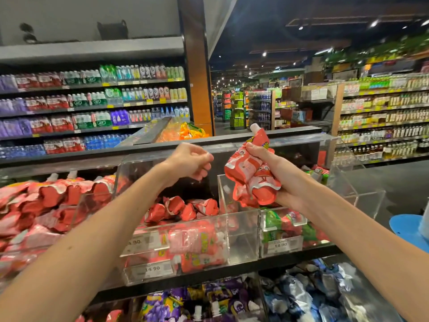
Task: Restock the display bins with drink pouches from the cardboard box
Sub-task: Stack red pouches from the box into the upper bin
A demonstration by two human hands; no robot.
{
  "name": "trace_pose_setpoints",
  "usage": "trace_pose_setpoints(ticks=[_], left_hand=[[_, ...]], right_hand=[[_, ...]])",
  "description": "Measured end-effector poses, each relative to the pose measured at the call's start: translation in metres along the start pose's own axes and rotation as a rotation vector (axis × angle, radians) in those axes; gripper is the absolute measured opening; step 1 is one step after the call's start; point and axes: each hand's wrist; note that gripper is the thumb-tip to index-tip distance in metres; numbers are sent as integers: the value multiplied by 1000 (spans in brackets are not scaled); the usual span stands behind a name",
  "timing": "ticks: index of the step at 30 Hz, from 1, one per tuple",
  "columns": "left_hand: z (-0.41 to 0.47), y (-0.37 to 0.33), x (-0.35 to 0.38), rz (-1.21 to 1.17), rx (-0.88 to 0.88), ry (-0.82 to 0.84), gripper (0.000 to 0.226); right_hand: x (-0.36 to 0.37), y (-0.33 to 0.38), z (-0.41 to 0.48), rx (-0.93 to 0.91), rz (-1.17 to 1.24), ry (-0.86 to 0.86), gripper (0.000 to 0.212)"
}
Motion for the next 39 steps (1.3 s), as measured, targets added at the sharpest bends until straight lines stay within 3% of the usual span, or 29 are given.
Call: trace_pose_setpoints(ticks=[2, 4, 6, 8, 9, 16, 21, 25, 28, 31, 35, 39], left_hand=[[-22, -25, -15, -112, 37, 20, 32], [-42, -46, -26, -132, 55, 98, 49], [-59, -60, -31, -32, 81, 157, 59], [-71, -63, -35, 62, 115, 137, 49], [-75, -62, -39, 72, 124, 108, 41], [-81, -34, -69, 111, 71, 17, 23], [-68, -4, -78, 221, -70, -150, 31], [-48, 18, -58, 201, -204, -141, 31], [-31, 35, -29, 293, -104, -111, 25], [-17, 46, 2, 420, 59, -195, 17], [3, 56, 31, 458, 98, -241, 26], [22, 57, 51, 427, 145, -159, 16]], right_hand=[[8, 1, 2, 6, -30, 4, 24], [19, 1, 6, -19, -61, 17, 10], [32, 0, 9, -41, -91, 33, 18], [46, -2, 11, -51, -142, 33, 42], [52, -2, 13, -52, -155, 46, 44], [73, -15, 17, -69, -312, 100, 31], [65, -8, 23, -24, -269, -33, 15], [54, 8, 26, -77, -266, -129, 24], [44, 15, 25, -101, -242, -162, 27], [29, 14, 22, -112, -278, -182, 32], [12, 12, 19, -112, -259, -196, 35], [1, 13, 19, -122, -243, -197, 28]])
Point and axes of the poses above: each hand's wrist, its own z-axis towards the middle knuckle, its own x-axis out of the palm, y = z × x, and after that the axes turned 6 degrees about -y, right-handed
